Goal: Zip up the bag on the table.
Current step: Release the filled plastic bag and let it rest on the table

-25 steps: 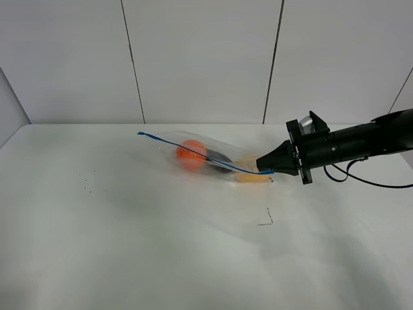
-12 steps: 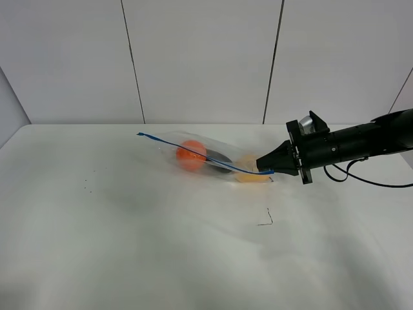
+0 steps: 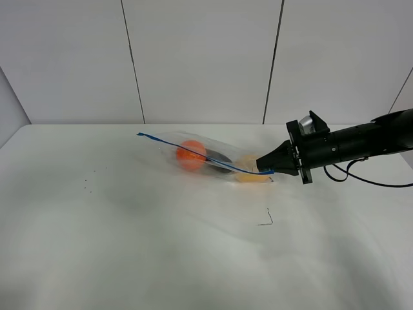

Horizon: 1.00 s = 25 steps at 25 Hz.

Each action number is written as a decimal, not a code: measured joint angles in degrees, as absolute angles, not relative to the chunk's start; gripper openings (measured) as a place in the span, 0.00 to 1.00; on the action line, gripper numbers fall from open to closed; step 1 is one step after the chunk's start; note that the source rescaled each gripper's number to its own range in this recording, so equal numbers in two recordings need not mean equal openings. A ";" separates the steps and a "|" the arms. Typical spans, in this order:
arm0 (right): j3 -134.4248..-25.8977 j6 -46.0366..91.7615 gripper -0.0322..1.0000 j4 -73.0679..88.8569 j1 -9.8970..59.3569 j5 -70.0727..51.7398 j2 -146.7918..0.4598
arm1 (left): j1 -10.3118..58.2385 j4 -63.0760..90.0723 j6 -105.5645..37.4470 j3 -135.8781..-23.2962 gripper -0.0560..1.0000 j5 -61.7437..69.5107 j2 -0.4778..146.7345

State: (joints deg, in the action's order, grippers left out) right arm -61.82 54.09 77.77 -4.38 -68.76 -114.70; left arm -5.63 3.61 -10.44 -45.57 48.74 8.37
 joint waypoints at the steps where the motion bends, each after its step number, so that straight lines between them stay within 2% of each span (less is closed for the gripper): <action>1: -61.82 54.09 0.03 77.77 -4.38 -68.76 -114.70 | -5.63 4.32 -10.83 -45.37 1.00 48.74 6.92; 8: -61.82 54.21 0.03 77.77 -4.38 -68.76 -114.70 | -5.63 8.35 -11.16 -42.52 1.00 51.94 -0.19; 12: -61.82 54.27 0.03 77.73 -4.38 -68.76 -114.70 | -5.63 8.96 -11.16 -40.97 1.00 56.24 -0.29; 25: -61.82 54.62 0.03 77.73 -4.38 -68.76 -114.70 | -5.63 6.83 -12.06 -29.94 1.00 57.85 -0.42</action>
State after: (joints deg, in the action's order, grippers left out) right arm -61.82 54.62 77.73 -4.38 -68.76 -114.70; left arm -5.63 6.83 -12.06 -29.94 57.85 -0.42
